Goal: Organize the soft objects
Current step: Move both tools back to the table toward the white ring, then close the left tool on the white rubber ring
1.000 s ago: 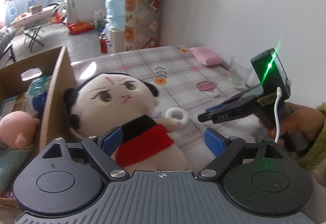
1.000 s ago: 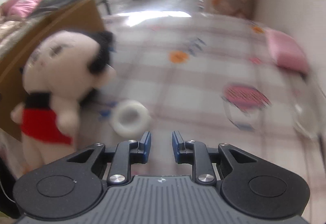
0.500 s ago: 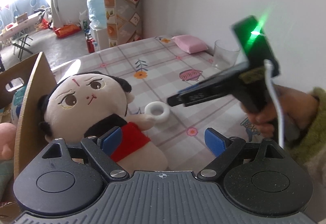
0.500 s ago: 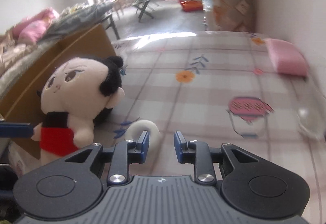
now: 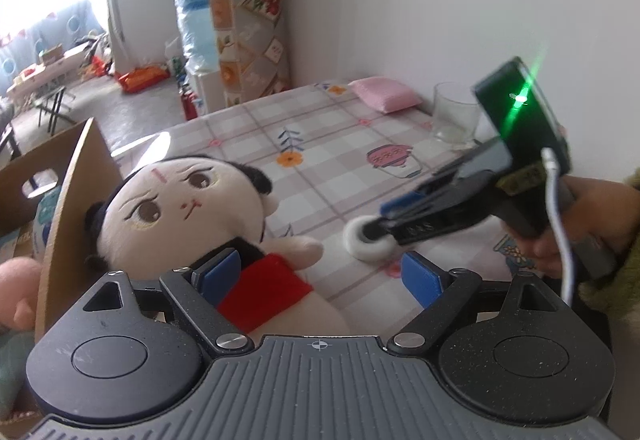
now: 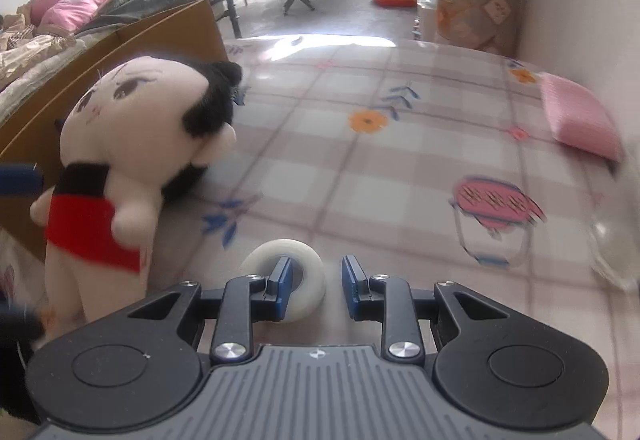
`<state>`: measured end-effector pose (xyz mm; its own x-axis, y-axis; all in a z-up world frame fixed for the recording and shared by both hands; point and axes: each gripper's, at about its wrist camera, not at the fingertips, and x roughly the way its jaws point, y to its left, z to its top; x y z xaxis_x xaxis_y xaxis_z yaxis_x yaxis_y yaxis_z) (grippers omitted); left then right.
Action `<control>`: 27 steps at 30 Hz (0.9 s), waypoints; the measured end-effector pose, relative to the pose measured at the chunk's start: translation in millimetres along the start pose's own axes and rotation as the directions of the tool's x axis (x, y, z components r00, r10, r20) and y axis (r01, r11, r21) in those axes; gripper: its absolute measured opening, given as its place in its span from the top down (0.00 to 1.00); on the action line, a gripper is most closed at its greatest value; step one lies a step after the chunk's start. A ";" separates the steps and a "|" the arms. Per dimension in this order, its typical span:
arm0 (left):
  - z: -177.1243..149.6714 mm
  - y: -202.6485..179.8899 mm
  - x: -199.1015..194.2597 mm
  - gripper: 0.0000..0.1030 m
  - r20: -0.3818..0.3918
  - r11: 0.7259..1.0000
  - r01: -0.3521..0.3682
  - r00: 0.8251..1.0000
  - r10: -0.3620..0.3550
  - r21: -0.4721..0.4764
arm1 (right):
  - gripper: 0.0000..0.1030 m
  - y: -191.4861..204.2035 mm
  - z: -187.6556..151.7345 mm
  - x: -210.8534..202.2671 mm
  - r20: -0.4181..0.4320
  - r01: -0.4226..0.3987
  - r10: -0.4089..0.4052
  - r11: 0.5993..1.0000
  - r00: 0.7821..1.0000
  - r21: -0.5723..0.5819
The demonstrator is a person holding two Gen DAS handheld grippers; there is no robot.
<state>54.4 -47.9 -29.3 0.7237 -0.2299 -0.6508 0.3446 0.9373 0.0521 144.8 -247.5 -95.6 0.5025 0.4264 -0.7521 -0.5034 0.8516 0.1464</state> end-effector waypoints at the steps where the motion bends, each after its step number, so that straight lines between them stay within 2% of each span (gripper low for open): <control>1: 0.6 -3.0 1.5 0.14 -0.002 1.000 0.006 1.000 -0.006 0.011 | 0.72 -3.6 -5.0 -5.3 0.002 0.004 -0.004 1.000 1.000 0.013; 4: 2.0 -14.0 8.5 0.14 -0.016 0.998 0.040 0.999 -0.040 0.038 | 0.72 -14.1 -20.9 -23.1 0.027 0.003 -0.005 0.998 1.000 0.063; 9: 7.6 -34.8 27.8 0.14 -0.059 0.992 0.104 0.993 -0.099 0.074 | 0.68 -35.1 -45.4 -59.4 0.155 -0.039 0.012 0.984 0.988 0.172; 10: 9.4 -39.1 32.7 0.14 -0.070 0.990 0.121 0.991 -0.115 0.076 | 0.65 -39.8 -50.0 -68.4 0.190 -0.053 0.014 0.979 0.982 0.198; 12: 12.9 -45.8 41.4 0.14 -0.086 0.987 0.145 0.987 -0.139 0.073 | 0.43 -47.7 -62.2 -87.4 0.263 -0.077 0.009 0.965 0.965 0.249; 14: 17.0 -54.5 52.8 0.14 -0.103 0.985 0.157 0.983 -0.150 0.065 | 0.41 -51.3 -73.0 -102.9 0.318 -0.085 -0.009 0.956 0.948 0.281; 16: 21.2 -61.5 65.5 0.15 -0.115 0.986 0.158 0.982 -0.151 0.056 | 0.41 -54.8 -80.8 -112.5 0.347 -0.092 -0.022 0.946 0.938 0.311; 20: 27.3 -68.7 91.1 0.25 -0.146 0.991 0.128 0.982 -0.123 0.025 | 0.41 -60.7 -94.0 -121.9 0.387 -0.123 -0.030 0.923 0.922 0.364; 23: 28.9 -63.7 109.2 0.35 -0.187 0.995 0.092 0.978 -0.095 -0.023 | 0.41 -62.5 -101.8 -123.7 0.402 -0.137 -0.030 0.915 0.915 0.379; 27: 26.0 -55.2 123.6 0.39 -0.235 0.994 0.072 0.968 -0.090 -0.084 | 0.41 -62.7 -108.7 -123.7 0.411 -0.140 -0.032 0.913 0.911 0.383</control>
<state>140.4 -134.8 -93.0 0.5290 -0.2455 -0.8124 0.3442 0.9371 -0.0590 37.8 -386.8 -81.6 0.7631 0.4862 -0.4259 -0.2605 0.8344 0.4857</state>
